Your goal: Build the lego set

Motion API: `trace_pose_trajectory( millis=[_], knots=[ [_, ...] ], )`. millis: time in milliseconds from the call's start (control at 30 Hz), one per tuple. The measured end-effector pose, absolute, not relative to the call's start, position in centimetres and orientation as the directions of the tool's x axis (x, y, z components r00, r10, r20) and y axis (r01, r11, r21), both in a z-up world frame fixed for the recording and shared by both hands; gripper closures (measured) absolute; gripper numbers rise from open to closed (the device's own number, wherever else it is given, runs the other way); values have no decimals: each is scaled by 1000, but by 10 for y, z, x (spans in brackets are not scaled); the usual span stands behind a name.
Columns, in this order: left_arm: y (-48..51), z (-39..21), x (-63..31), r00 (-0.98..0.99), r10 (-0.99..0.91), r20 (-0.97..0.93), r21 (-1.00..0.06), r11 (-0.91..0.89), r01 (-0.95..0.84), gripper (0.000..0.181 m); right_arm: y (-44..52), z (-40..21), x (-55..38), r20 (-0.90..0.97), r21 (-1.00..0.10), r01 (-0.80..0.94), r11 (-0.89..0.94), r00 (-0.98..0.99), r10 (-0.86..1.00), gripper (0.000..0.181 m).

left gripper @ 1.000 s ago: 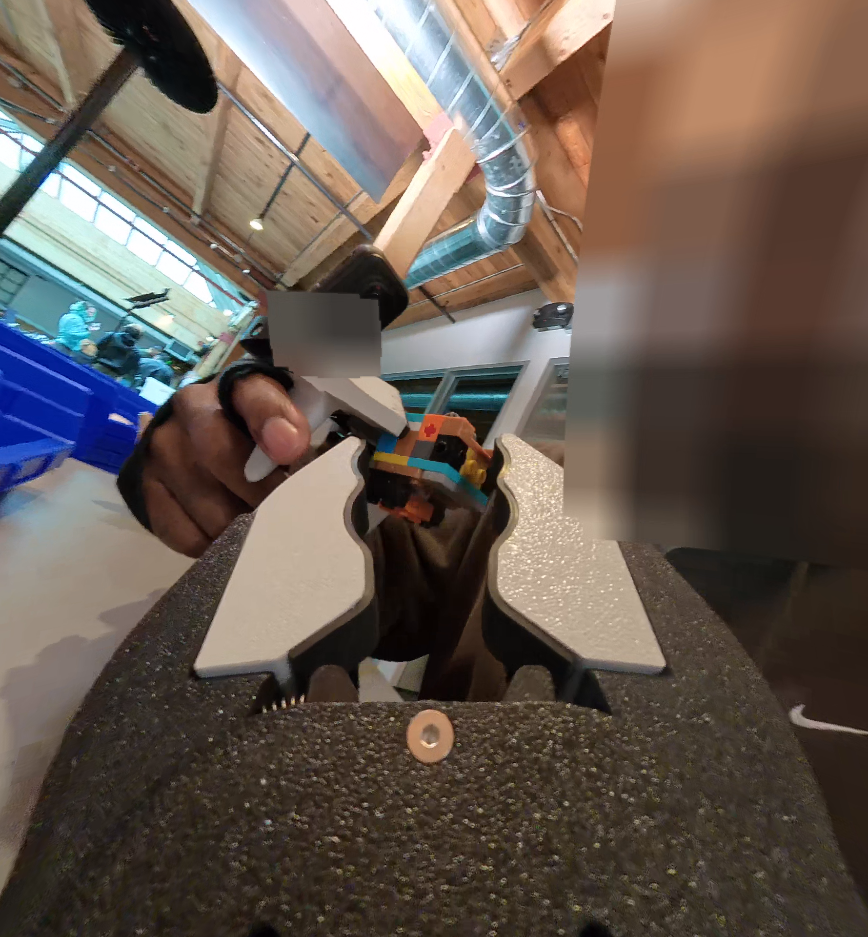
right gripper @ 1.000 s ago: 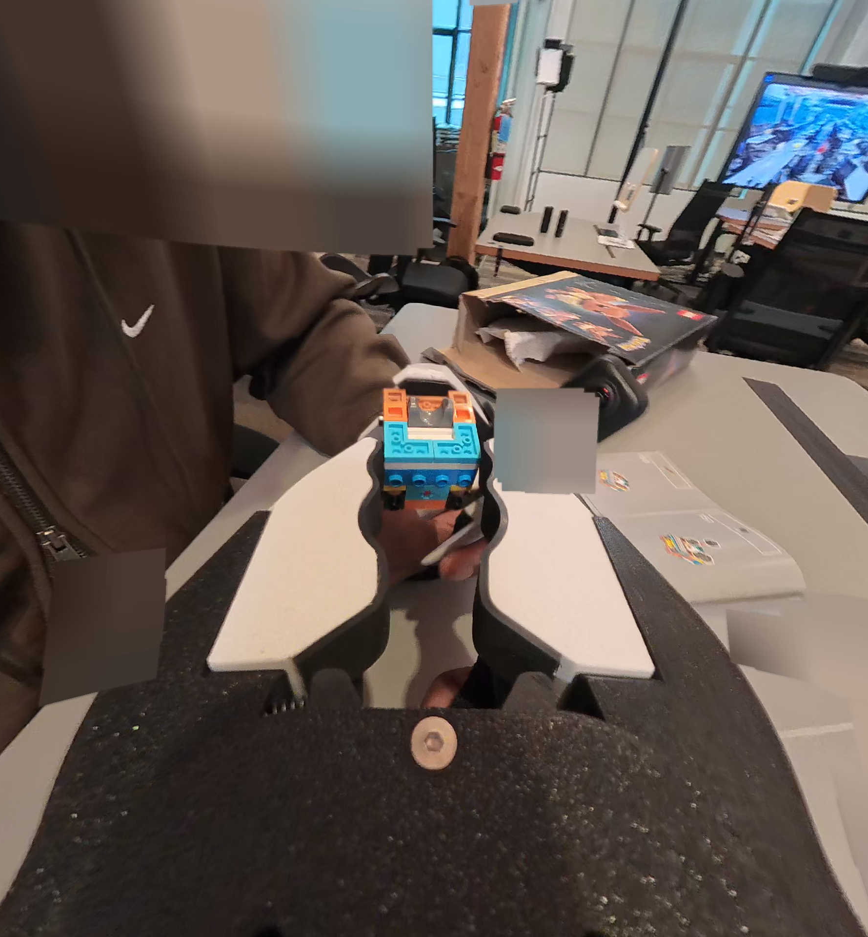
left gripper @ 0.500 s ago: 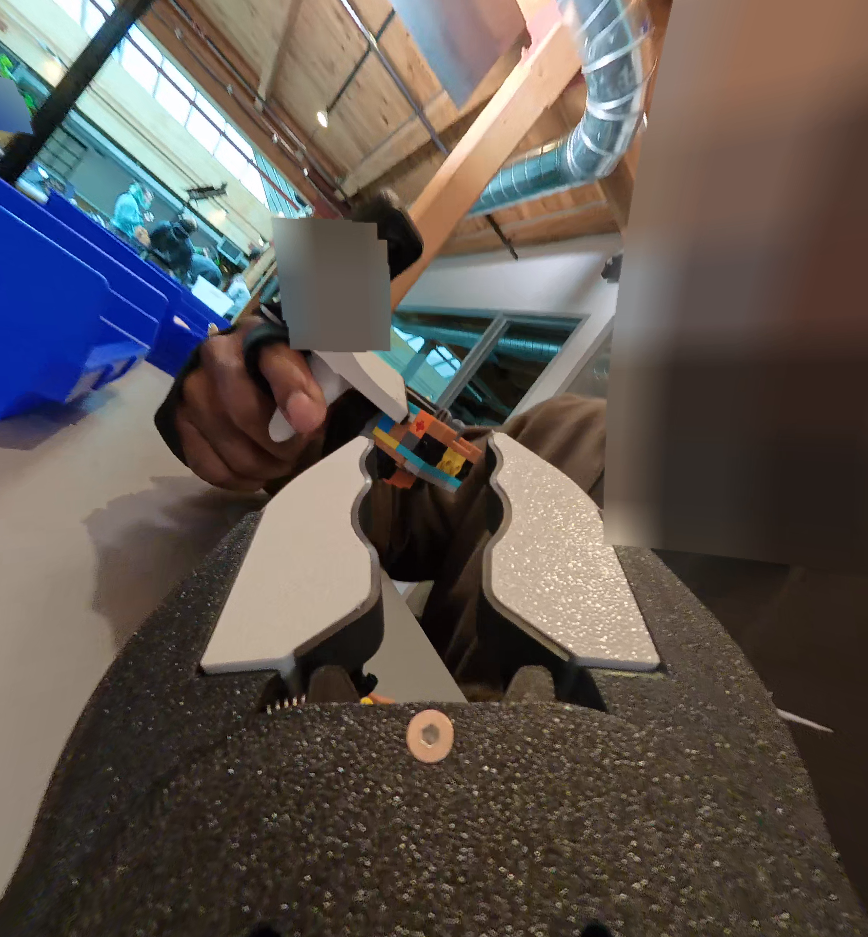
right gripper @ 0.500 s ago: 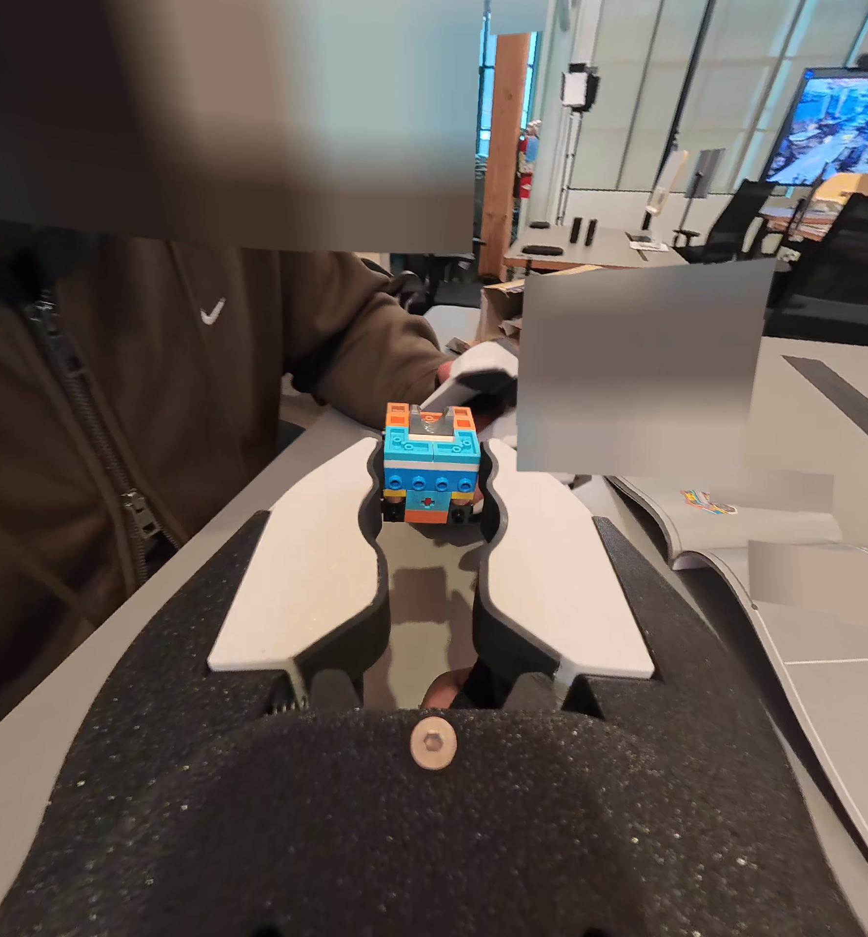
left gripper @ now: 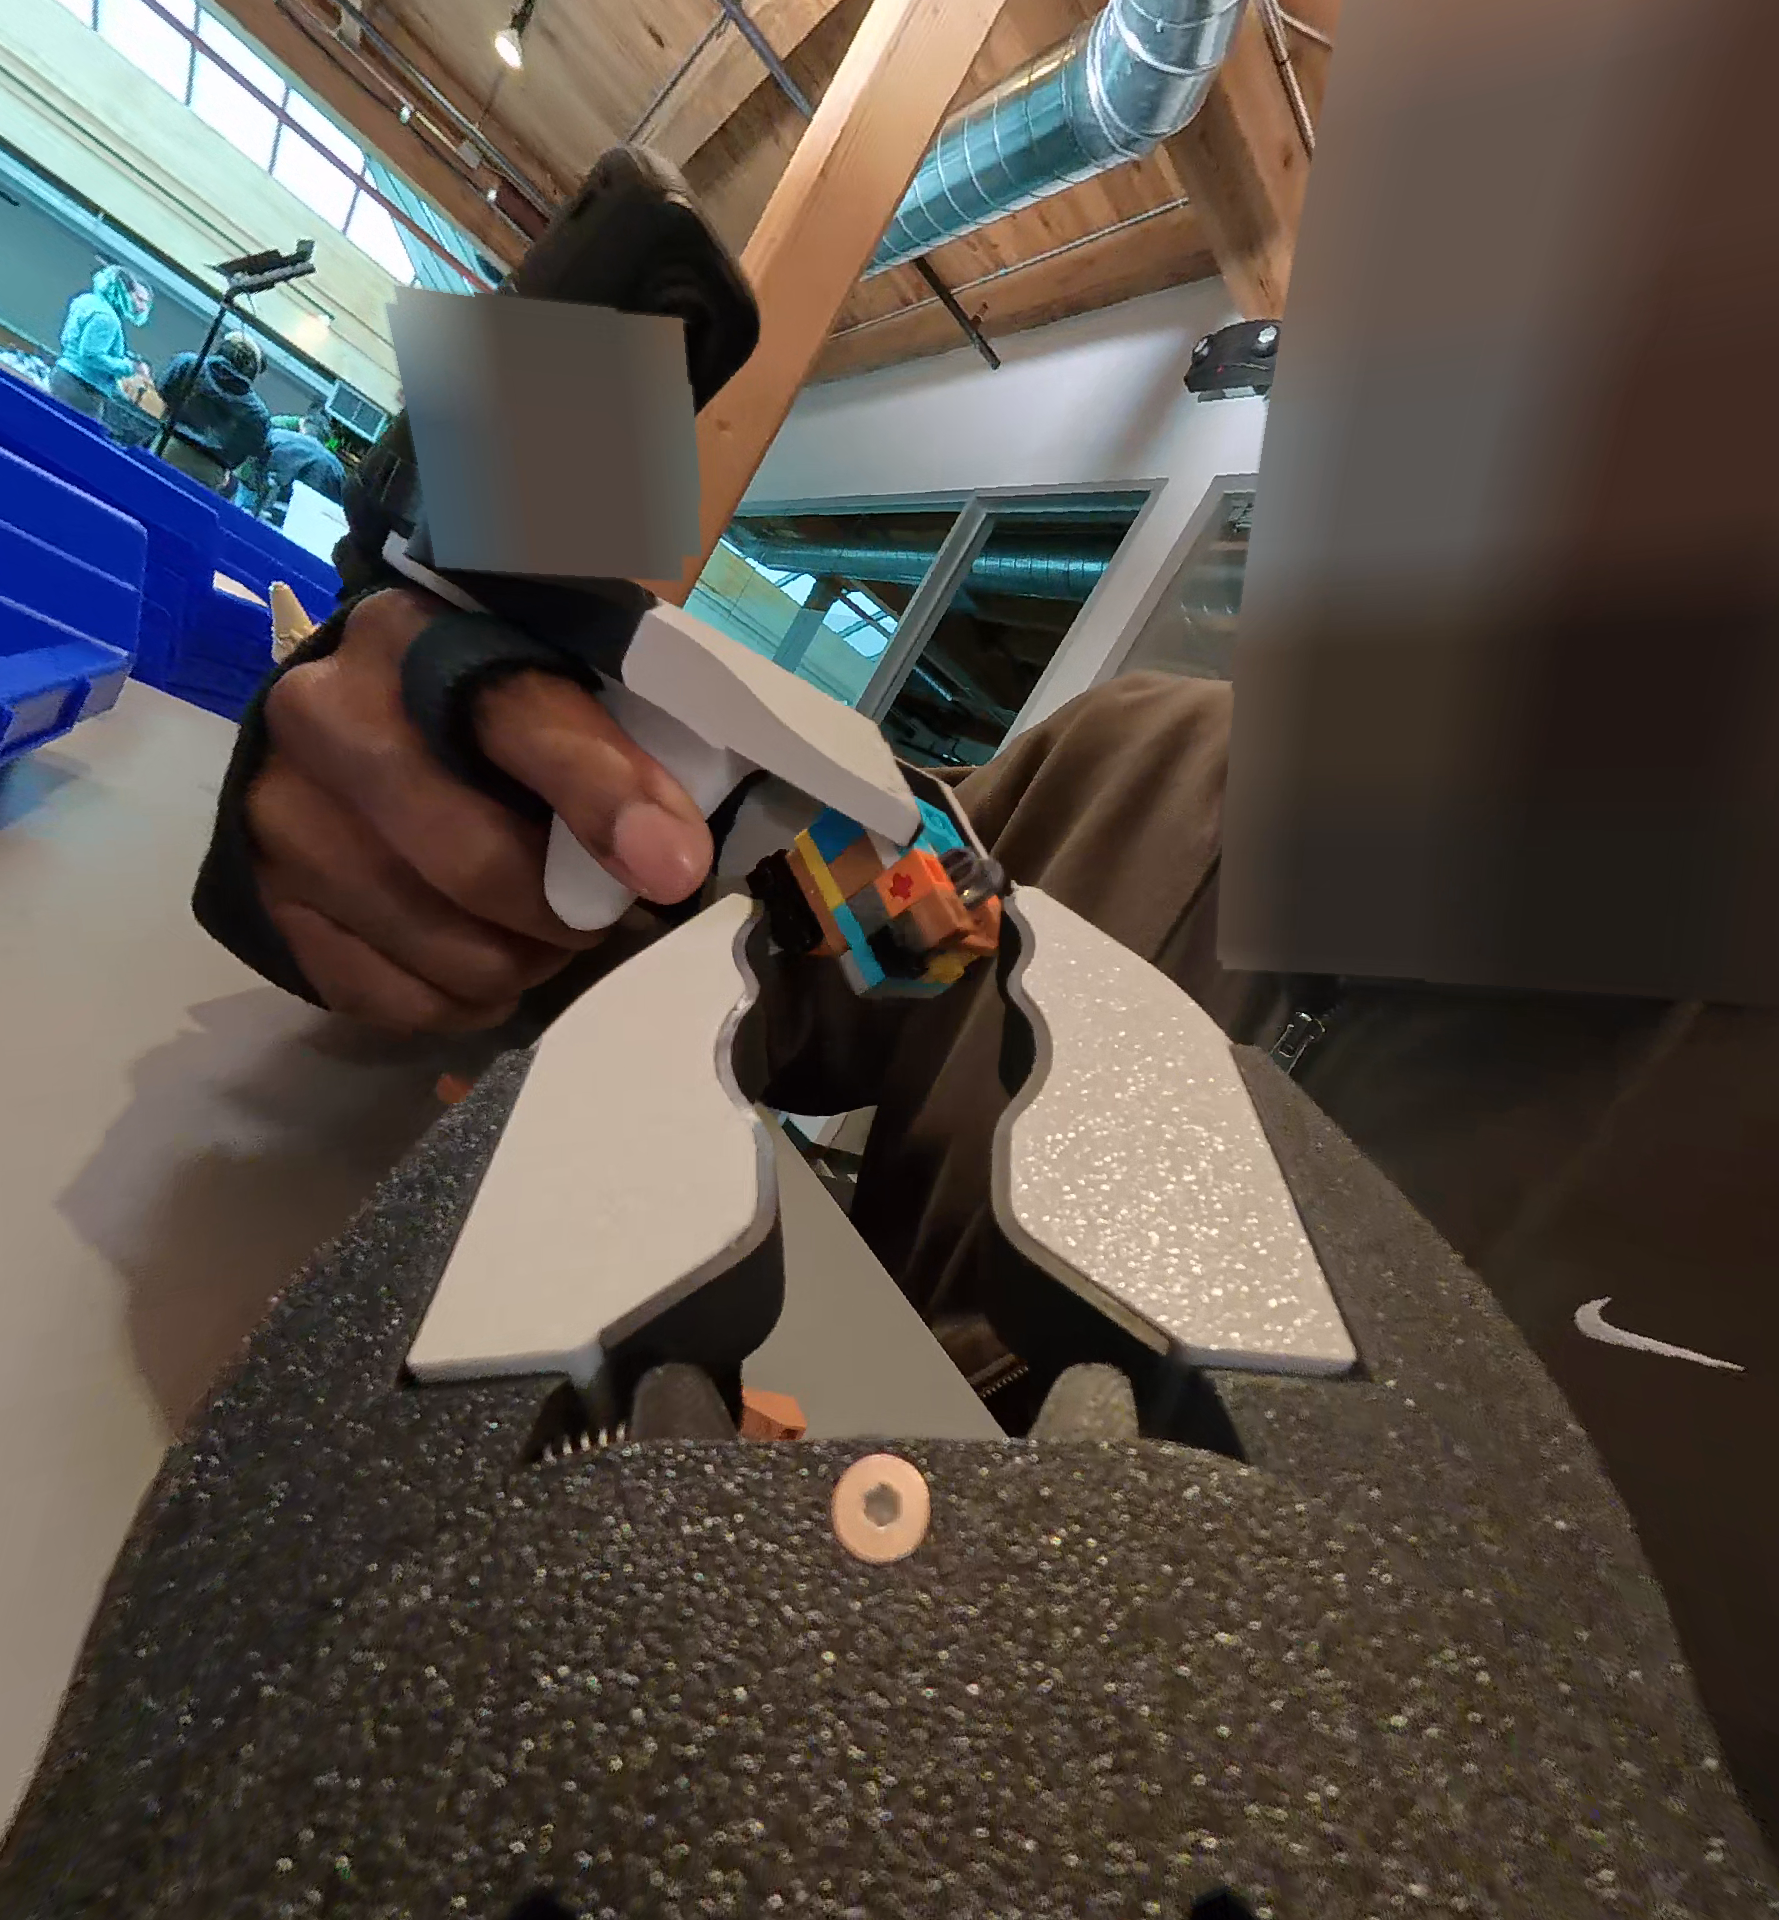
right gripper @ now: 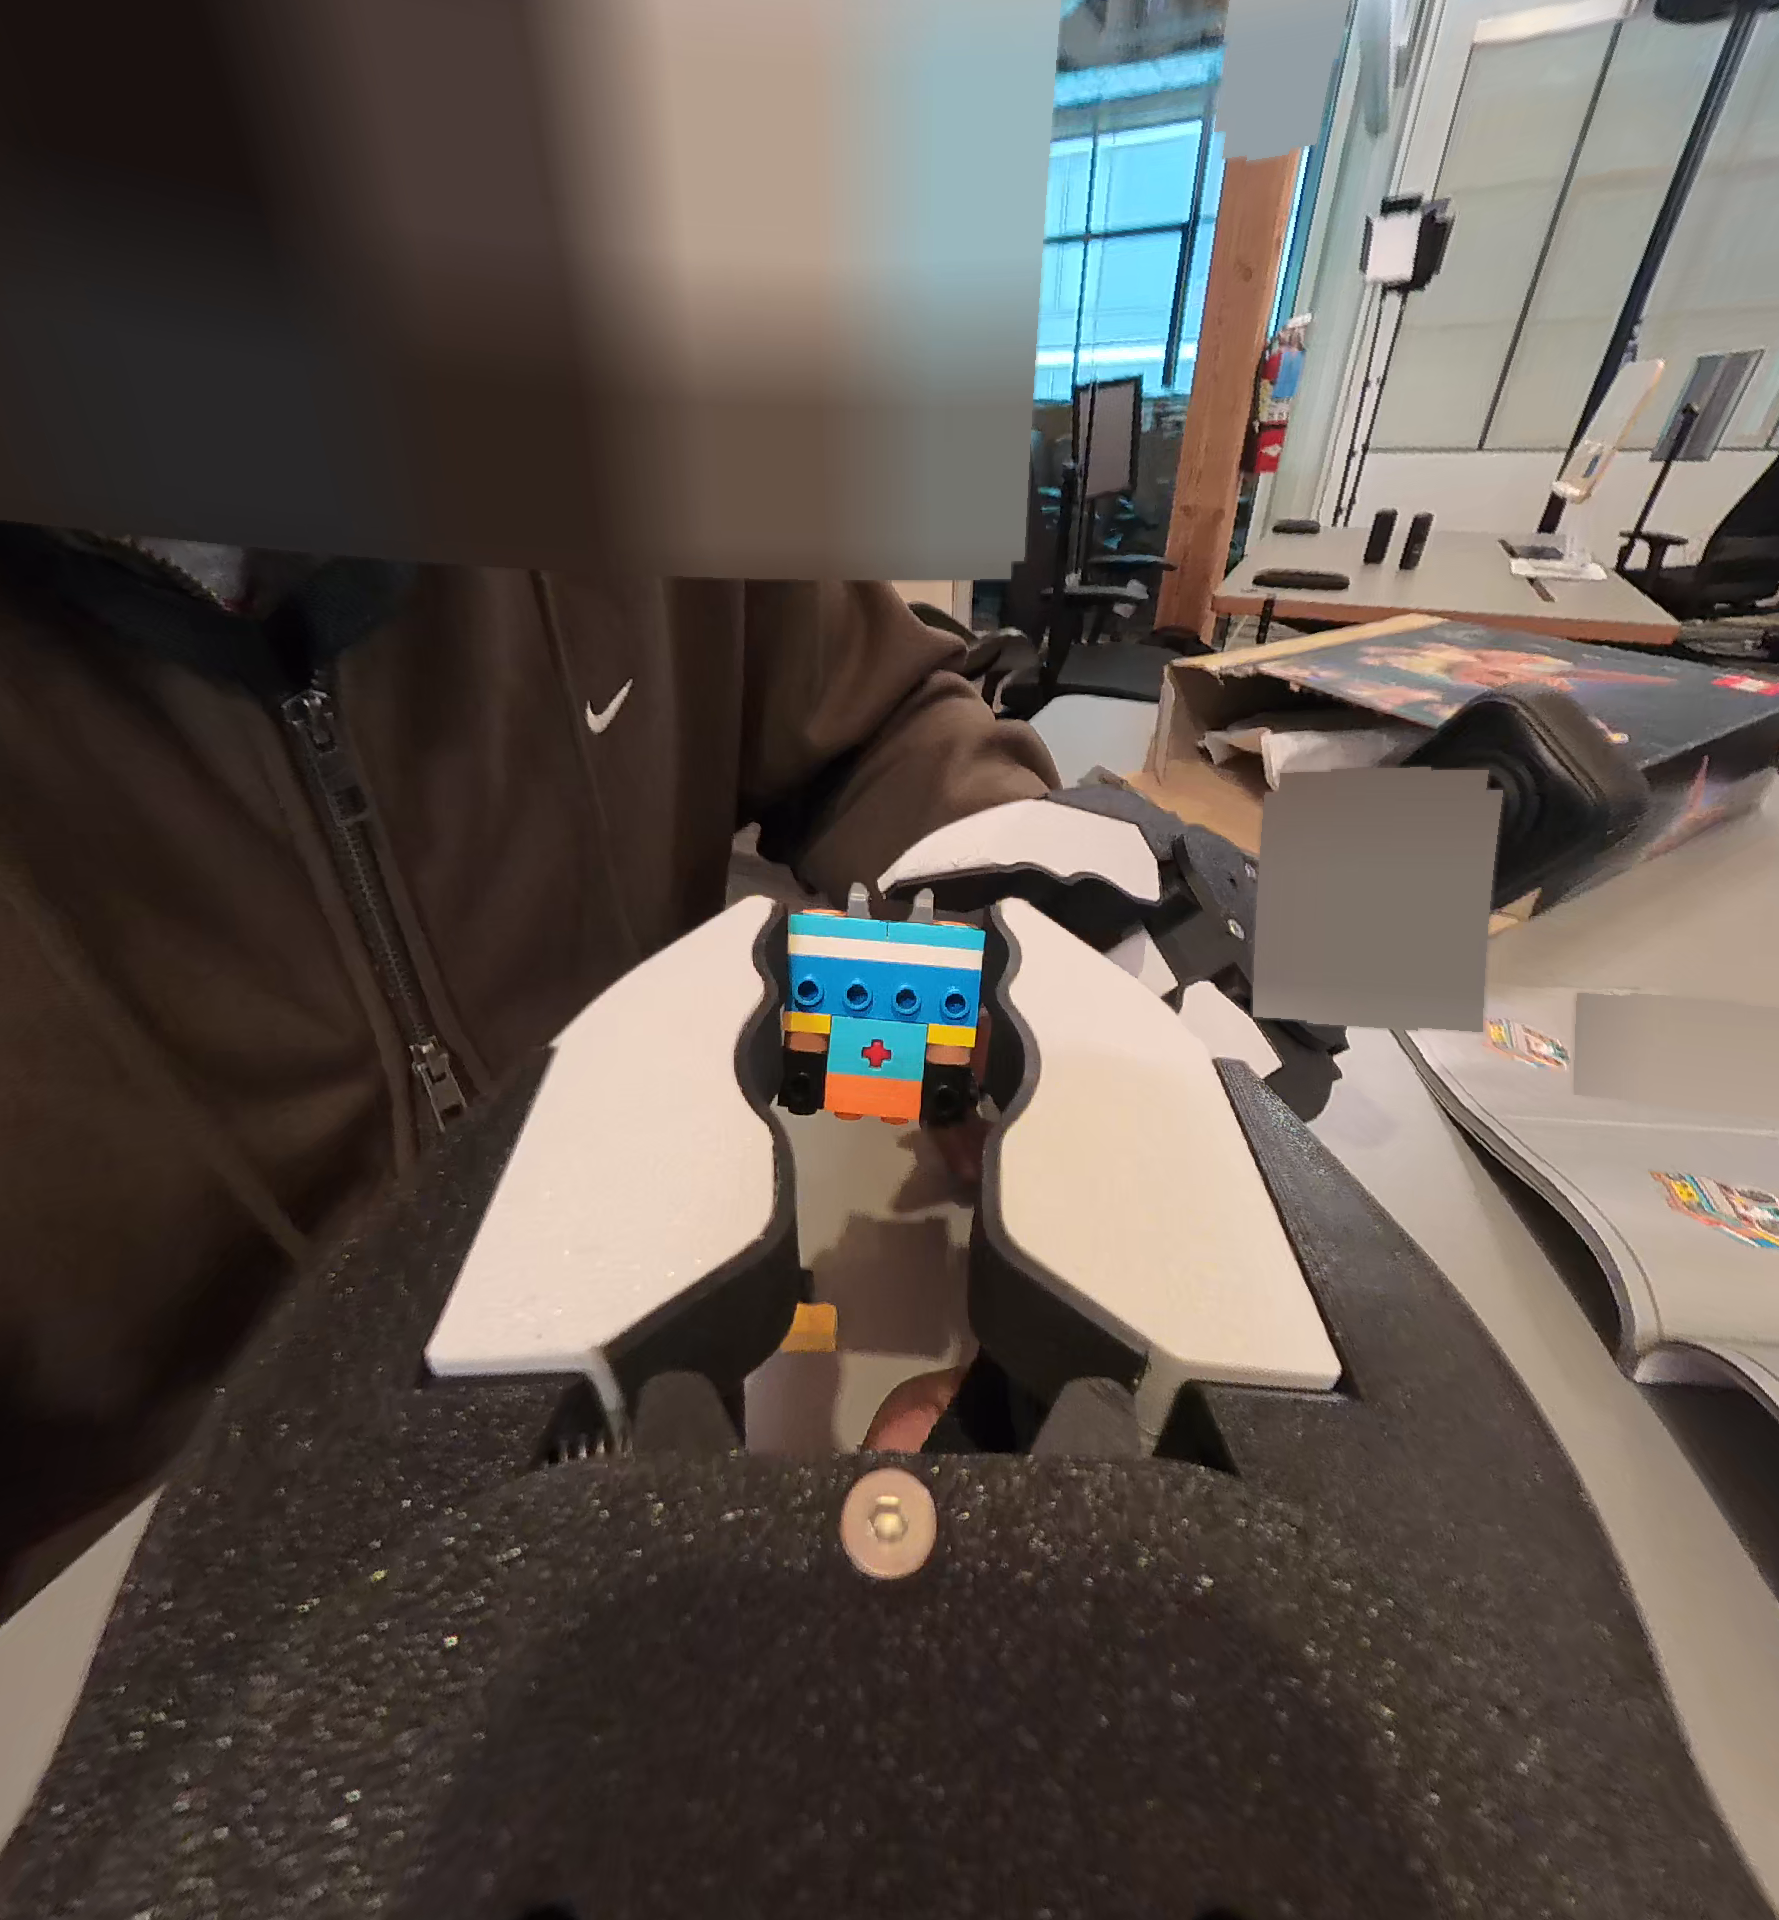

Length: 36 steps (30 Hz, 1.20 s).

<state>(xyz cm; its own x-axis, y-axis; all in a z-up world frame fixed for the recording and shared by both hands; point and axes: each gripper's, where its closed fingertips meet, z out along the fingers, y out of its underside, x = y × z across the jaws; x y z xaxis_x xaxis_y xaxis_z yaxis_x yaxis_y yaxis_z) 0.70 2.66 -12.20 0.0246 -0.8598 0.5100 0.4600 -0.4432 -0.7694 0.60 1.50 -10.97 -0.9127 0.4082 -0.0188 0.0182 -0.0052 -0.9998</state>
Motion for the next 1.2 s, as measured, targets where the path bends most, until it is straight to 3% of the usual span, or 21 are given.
trace_pose_trajectory(
  millis=[167,433,833,1200],
  knots=[
    [20,-115,7,29,-909,417,-799,-351,488,130,17,-91,8,-59,-988,0,-156,-924,377,146],
    [10,-110,22,93,-967,236,-868,-167,468,131,9,-79,5,-133,-939,22,-344,-944,303,146],
    [20,-106,11,103,-945,311,-813,-209,544,136,13,-74,0,-71,-937,-76,-342,-915,398,146],
    [7,-99,12,34,-965,262,-810,-201,551,132,3,-74,5,0,-948,-139,-285,-899,438,146]
  ],
)
